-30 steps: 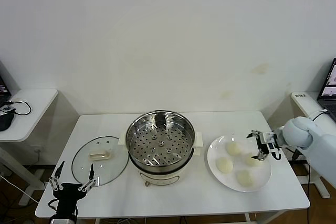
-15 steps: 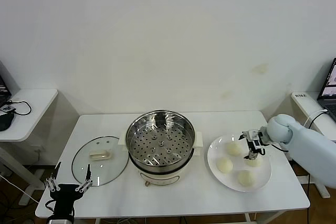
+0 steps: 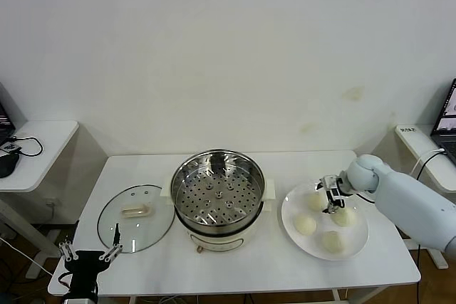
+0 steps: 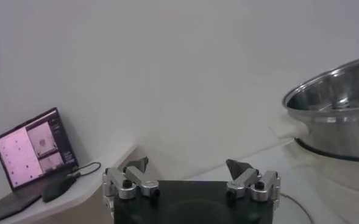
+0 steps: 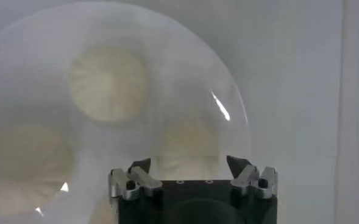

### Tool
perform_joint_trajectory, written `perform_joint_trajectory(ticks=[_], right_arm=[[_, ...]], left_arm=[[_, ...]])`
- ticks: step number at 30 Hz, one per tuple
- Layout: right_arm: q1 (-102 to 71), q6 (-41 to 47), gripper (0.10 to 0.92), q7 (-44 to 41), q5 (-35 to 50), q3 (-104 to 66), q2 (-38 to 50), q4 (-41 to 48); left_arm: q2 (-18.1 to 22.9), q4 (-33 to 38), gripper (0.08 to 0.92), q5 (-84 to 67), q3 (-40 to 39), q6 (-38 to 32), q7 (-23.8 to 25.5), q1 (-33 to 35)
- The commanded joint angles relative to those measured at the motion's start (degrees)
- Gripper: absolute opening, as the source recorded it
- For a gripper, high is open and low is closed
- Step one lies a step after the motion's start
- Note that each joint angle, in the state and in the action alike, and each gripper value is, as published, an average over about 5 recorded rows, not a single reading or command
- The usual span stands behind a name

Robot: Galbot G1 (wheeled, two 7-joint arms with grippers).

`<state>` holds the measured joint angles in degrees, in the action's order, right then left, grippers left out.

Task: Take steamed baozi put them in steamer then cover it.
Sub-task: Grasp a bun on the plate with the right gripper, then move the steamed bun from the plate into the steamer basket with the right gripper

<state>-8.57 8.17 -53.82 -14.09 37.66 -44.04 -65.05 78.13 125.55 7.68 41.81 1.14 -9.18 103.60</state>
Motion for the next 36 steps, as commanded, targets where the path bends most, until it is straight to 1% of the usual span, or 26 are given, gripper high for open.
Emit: perform_joint_trajectory(ticks=[1, 8, 13, 17, 24, 28, 32, 36], right_arm=[[0.5, 0.1, 0.688, 0.1, -0.4, 0.5, -1.1, 1.3], [0.5, 0.4, 0.603, -0.3, -0.7, 0.6, -1.1, 1.4], [1.0, 0.5, 0.587, -0.9, -0.2, 1.1, 0.3, -0.3], [3.1, 0.8, 0.586, -1.6, 1.9, 3.1, 2.9, -3.2], [11.5, 1.4, 0.585, -2.2, 8.2, 6.7, 9.0, -10.0], [19.8, 1.6, 0.585, -2.3, 13.1, 10.2, 11.5, -13.7], [28.8, 1.9, 0.585, -2.1, 18.9, 15.8, 11.3, -16.0], [37.5, 2.2, 0.585, -1.7, 23.5, 21.6, 8.3, -17.2]], left_arm=[[0.0, 0.0, 0.823, 0.0, 0.0, 0.0, 0.0, 0.0], [-0.1, -0.2, 0.823, -0.1, 0.6, -0.3, -0.2, 0.3], [-0.2, -0.1, 0.823, -0.2, 0.8, -0.3, -0.3, 0.4], [-0.2, -0.4, 0.823, -0.2, 0.8, -0.4, -0.4, 0.1], [0.0, -0.8, 0.823, -0.2, 0.3, -0.6, -0.5, -0.5], [-0.2, -1.2, 0.823, -0.2, 0.0, -0.7, -0.5, -0.9], [-0.7, -1.7, 0.823, -0.6, -0.4, -0.8, -0.6, -1.3], [-1.1, -2.7, 0.823, -0.9, -0.8, -0.8, -0.6, -2.1]])
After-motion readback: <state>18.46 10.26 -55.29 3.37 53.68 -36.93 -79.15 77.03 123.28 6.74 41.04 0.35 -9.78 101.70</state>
